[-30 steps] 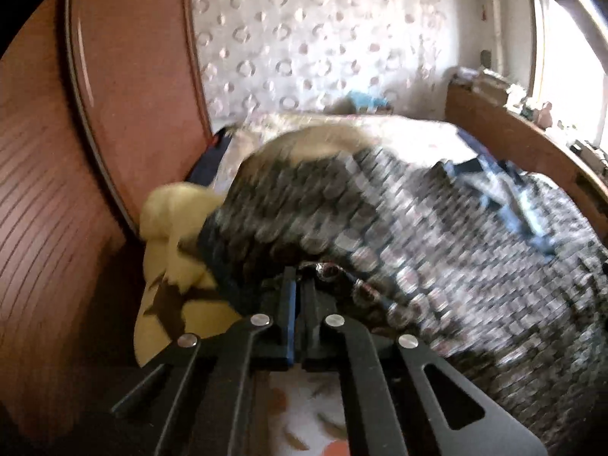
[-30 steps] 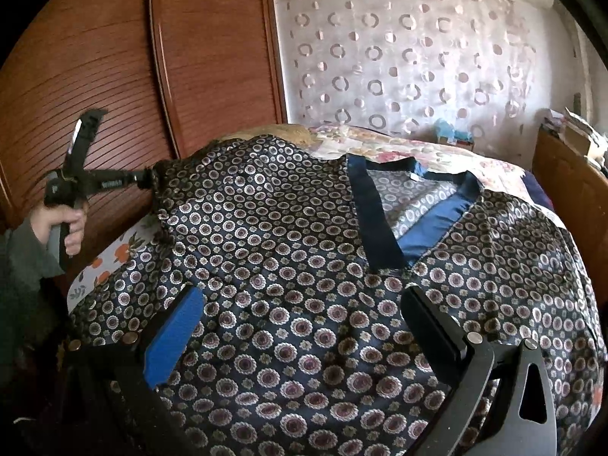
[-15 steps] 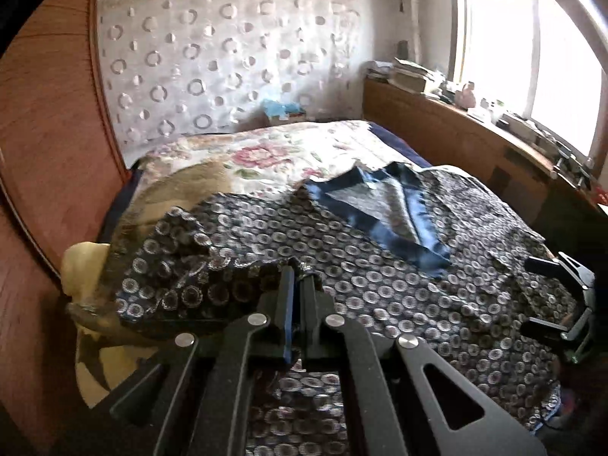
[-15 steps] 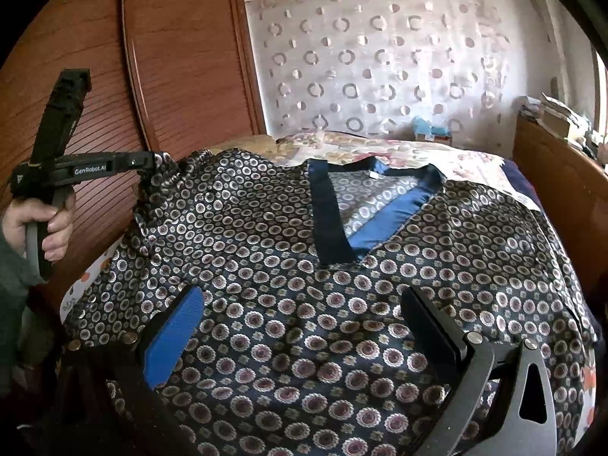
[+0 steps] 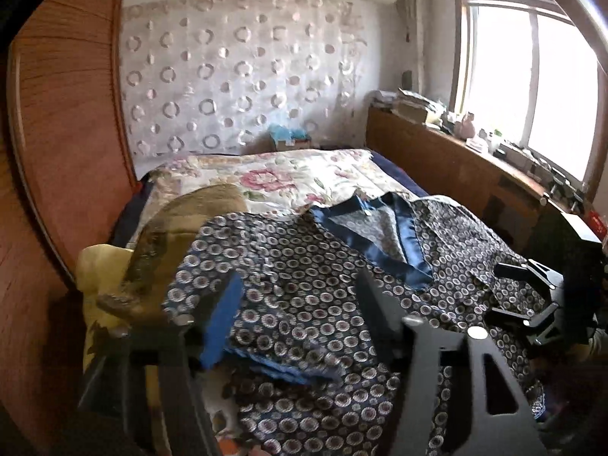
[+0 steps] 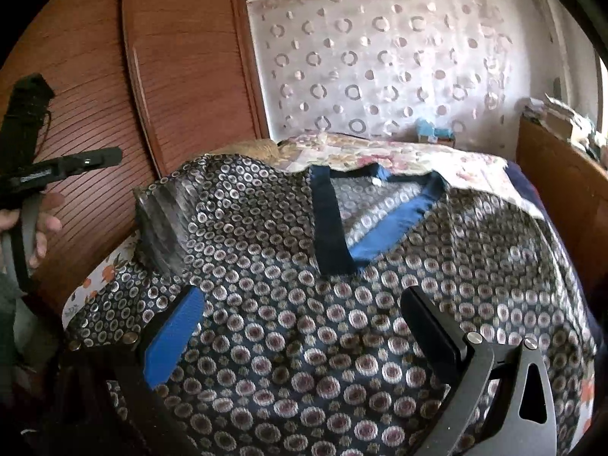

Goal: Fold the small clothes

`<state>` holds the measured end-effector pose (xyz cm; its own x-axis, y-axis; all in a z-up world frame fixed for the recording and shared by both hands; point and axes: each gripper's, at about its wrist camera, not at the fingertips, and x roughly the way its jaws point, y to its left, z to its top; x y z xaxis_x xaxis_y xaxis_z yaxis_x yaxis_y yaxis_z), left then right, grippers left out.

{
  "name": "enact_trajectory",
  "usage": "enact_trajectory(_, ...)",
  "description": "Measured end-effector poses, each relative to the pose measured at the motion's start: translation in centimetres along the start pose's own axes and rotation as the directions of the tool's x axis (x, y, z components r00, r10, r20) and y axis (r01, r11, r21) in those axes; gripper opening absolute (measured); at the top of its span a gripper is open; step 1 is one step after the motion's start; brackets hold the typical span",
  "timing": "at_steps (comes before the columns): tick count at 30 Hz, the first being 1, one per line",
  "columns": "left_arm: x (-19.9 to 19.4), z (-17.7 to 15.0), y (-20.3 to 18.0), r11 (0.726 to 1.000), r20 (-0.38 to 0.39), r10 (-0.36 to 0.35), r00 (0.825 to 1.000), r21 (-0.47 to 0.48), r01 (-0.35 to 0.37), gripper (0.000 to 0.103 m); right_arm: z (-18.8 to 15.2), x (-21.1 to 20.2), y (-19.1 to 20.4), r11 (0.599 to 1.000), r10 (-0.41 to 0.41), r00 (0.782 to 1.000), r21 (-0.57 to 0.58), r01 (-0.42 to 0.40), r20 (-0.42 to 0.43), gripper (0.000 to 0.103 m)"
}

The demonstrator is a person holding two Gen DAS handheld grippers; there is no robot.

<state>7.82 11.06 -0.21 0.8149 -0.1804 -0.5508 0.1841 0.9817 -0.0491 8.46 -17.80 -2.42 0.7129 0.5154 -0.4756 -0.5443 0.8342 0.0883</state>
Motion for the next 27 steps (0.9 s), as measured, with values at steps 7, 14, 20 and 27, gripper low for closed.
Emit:
enact_trajectory(7,-3.0,-1.5,2.6,0.998,0.042,0.059,0.997,-0.036,-0.057,0.077,2.8,3.8,3.9,0.984,0.123,0.992,-0.126,-0.126,-0.029,0.079)
enact_trajectory(14,-4.4,-3.0,4.9,0.993,0.05,0.102,0.994,-0.071,-0.099,0.079,5.8,10.3,9.4,0.933,0.258,0.96,-0.228,-0.278,-0.113,0.067)
enact_trajectory(20,-5.0,-4.4,6.5,0.986,0.047,0.138,0.989,-0.103,-0.132,0.079,6.4,16.4,15.0,0.873,0.318,0.921,-0.31,-0.377,-0.224,0.052)
enact_trajectory(27,-4.9,-5.9,7.4,0.98,0.036,0.15,0.988,-0.133,-0.145,0.079,6.2,20.8,17.9,0.866,0.199,0.945,-0.404,-0.294,-0.259,0.045)
